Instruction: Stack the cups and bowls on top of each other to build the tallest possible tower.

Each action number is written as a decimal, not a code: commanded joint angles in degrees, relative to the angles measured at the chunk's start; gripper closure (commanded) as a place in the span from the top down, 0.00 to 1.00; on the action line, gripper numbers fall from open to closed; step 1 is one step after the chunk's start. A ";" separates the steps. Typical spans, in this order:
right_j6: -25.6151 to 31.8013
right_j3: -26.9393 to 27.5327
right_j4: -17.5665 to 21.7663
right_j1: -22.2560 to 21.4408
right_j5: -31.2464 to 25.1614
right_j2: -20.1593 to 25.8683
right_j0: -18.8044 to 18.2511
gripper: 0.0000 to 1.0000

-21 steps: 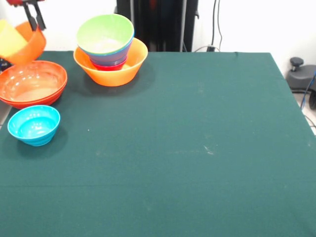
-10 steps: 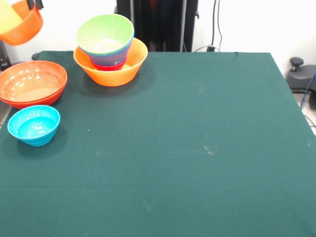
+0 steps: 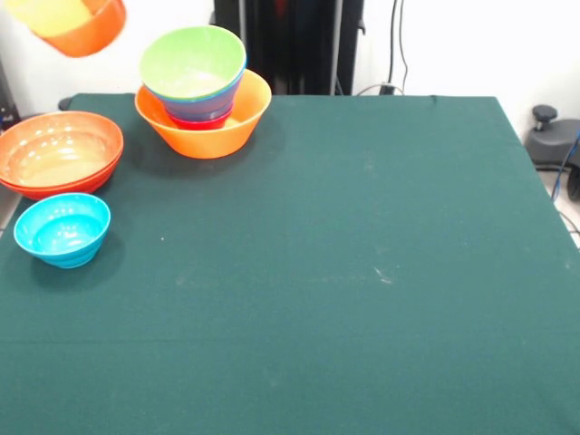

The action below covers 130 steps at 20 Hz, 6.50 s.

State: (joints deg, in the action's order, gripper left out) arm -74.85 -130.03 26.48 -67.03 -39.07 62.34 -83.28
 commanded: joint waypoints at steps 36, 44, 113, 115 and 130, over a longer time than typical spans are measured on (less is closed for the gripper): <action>-7.29 -5.39 1.22 0.92 11.37 -14.67 17.29 1.00; -4.71 -2.66 -0.26 0.94 8.92 -13.25 15.87 1.00; -5.06 1.78 9.26 16.78 18.85 -17.20 13.91 1.00; -4.29 2.66 12.07 20.01 19.87 -18.92 13.30 1.00; -6.47 6.80 24.93 33.92 29.17 -24.00 11.03 1.00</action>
State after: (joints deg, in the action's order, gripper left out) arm -79.23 -128.17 45.08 -39.63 -13.94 41.81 -73.37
